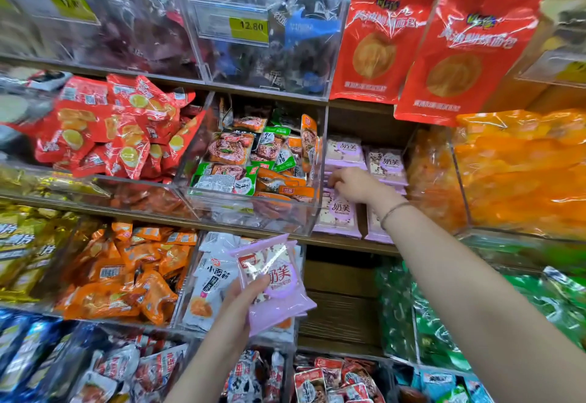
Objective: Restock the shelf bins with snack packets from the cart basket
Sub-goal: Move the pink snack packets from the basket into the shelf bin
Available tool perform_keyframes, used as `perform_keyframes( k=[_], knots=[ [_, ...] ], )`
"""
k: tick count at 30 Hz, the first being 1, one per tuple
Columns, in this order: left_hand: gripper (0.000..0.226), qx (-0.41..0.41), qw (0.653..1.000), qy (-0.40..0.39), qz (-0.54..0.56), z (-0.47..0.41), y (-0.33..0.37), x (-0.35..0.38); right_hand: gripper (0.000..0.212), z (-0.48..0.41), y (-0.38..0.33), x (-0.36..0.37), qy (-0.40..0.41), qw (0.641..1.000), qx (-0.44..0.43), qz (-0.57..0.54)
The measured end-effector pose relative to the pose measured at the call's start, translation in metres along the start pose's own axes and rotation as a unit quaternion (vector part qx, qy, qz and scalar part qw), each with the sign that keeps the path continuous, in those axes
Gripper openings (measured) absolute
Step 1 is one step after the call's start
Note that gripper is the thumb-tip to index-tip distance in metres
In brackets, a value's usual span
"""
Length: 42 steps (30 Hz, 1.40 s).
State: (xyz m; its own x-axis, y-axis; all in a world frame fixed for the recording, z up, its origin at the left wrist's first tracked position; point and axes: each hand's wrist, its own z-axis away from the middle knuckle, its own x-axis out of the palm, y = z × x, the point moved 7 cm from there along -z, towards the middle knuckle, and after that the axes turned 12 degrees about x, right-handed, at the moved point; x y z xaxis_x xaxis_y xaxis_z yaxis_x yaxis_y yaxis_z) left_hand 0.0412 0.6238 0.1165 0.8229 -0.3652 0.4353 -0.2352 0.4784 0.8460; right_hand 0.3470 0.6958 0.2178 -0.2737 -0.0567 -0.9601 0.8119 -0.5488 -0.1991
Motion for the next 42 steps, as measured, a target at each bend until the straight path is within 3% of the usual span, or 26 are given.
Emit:
perform_keyframes(
  k=[8, 10, 12, 13, 15, 17, 20, 23, 24, 29, 34, 38, 42],
  knots=[
    [0.047, -0.019, 0.999, -0.015, -0.022, 0.003, -0.003, 0.017, 0.032, 0.003, 0.000, -0.002, -0.037, 0.998, 0.014, -0.045],
    [0.068, -0.015, 0.999, -0.019, -0.030, 0.006, -0.002, 0.024, 0.028, 0.033, -0.004, -0.011, 0.046, 0.991, -0.016, -0.125],
    [0.097, -0.016, 0.999, -0.012, -0.037, 0.005, -0.005, 0.026, 0.018, 0.077, -0.001, -0.016, 0.113, 0.952, -0.027, -0.284],
    [0.100, -0.018, 0.999, -0.015, -0.044, 0.006, -0.006, 0.029, 0.013, 0.099, 0.003, -0.010, 0.107, 0.929, -0.021, -0.353],
    [0.085, -0.018, 0.998, -0.024, -0.054, 0.009, -0.006, 0.037, 0.012, 0.138, 0.005, 0.014, 0.027, 0.903, -0.008, -0.429],
    [0.064, -0.021, 0.997, -0.034, -0.060, 0.011, -0.007, 0.046, 0.016, 0.169, 0.002, 0.046, -0.074, 0.902, -0.001, -0.426],
    [0.069, -0.002, 0.994, -0.031, -0.109, 0.010, -0.008, 0.058, 0.024, 0.197, 0.003, 0.079, -0.141, 0.886, 0.019, -0.441],
    [0.104, 0.029, 0.983, -0.020, -0.182, 0.007, -0.007, 0.065, 0.020, 0.204, 0.016, 0.090, -0.120, 0.838, 0.069, -0.528],
    [0.107, 0.034, 0.981, -0.024, -0.190, 0.007, -0.007, 0.069, 0.018, 0.205, 0.021, 0.092, -0.112, 0.823, 0.088, -0.551],
    [0.084, 0.030, 0.981, -0.045, -0.184, 0.001, -0.011, 0.074, 0.020, 0.206, 0.040, 0.101, -0.099, 0.734, 0.143, -0.656],
    [0.093, 0.008, 0.983, -0.022, -0.181, -0.006, -0.018, 0.059, 0.002, 0.187, 0.074, 0.092, -0.010, 0.609, 0.208, -0.765],
    [0.078, -0.014, 0.976, -0.008, -0.216, -0.011, -0.027, 0.044, 0.008, 0.152, 0.087, 0.065, 0.048, 0.569, 0.235, -0.787],
    [0.065, -0.021, 0.976, -0.022, -0.218, -0.011, -0.028, 0.041, 0.015, 0.111, 0.086, 0.034, 0.069, 0.570, 0.246, -0.781]
  ],
)
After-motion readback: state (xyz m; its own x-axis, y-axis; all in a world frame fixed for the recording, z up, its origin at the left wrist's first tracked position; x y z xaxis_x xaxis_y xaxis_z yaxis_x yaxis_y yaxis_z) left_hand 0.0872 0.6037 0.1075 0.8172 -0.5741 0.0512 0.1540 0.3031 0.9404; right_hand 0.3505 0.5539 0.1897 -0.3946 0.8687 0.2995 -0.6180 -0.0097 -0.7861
